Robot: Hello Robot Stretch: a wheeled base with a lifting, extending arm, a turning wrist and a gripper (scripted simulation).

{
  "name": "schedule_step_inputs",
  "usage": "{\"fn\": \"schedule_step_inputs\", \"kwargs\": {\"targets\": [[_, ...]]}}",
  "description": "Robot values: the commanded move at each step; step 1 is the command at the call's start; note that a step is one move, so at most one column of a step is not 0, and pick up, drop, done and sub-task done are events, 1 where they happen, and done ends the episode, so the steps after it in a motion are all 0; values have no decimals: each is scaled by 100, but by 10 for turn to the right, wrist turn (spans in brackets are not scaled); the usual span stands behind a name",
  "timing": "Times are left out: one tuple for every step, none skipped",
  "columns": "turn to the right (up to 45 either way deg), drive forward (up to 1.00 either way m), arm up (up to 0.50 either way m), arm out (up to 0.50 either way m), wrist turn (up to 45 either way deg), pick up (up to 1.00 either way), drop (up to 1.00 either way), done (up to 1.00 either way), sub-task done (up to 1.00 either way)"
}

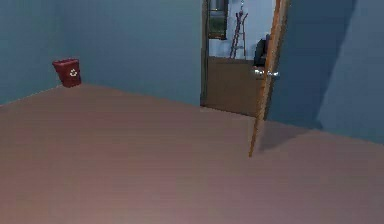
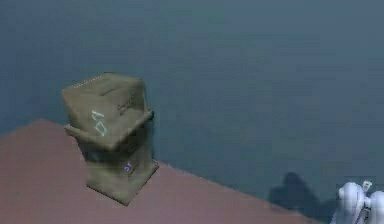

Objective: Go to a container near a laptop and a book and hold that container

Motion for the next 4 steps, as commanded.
{"fn": "schedule_step_inputs", "kwargs": {"targets": [[0,100,0,0,0,0,0,0,0],[30,0,0,0,0,0,0,0,0],[0,55,0,0,0,0,0,0,0],[150,0,0,0,0,0,0,0,0]]}}
